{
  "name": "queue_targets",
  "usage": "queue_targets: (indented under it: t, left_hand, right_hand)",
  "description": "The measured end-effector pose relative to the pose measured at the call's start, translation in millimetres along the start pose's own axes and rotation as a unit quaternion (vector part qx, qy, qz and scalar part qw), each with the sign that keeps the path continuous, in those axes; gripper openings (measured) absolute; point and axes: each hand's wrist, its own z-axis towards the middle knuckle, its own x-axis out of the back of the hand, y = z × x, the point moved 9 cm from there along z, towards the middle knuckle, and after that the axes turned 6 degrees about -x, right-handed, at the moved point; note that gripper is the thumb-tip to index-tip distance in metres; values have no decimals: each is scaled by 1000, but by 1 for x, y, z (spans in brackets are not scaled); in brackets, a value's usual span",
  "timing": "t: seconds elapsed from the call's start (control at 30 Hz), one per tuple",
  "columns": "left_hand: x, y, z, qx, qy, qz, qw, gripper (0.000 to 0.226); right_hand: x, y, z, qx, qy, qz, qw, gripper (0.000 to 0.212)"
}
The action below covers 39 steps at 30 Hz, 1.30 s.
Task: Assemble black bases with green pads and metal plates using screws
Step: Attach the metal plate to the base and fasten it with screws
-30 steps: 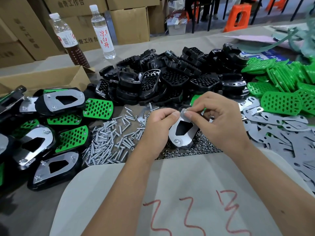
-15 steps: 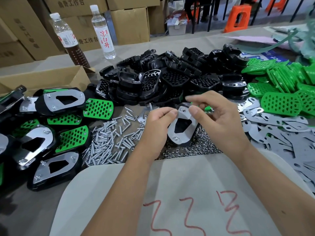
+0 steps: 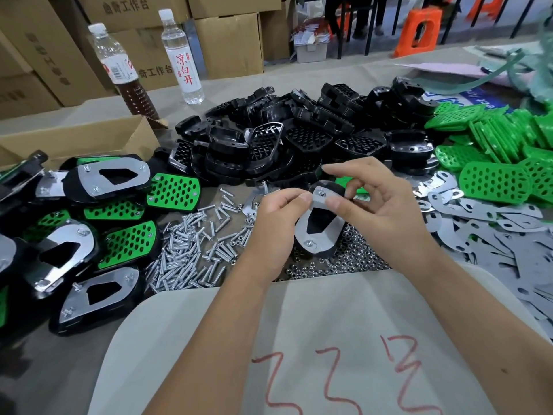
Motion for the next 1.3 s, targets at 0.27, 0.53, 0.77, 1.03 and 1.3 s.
queue_targets:
  t: [0.27,0.53,0.77,1.03,1.3]
  left_hand:
    - [-1,1,0,3,0,0,1000,31]
    - [-3,1,-1,3,-3,1,1000,36]
    - [-8,8,-3,-9,-12,32,999,29]
    - [-8,20,-7,-65,4,81,995,39]
    - [-16,31,-11,-137,-27,118,983,25]
  right_hand:
    - [-4,1,-1,-14,-9,-13,1000,25]
    - [-2,2,-1,-15,-1,-9,1000,23]
    - [0,-3,-2,9,26,-39,999,10]
    - [-11,-15,-1,85,46,-206,974,13]
    - [-2,-16,-1,95,125,-278,948,27]
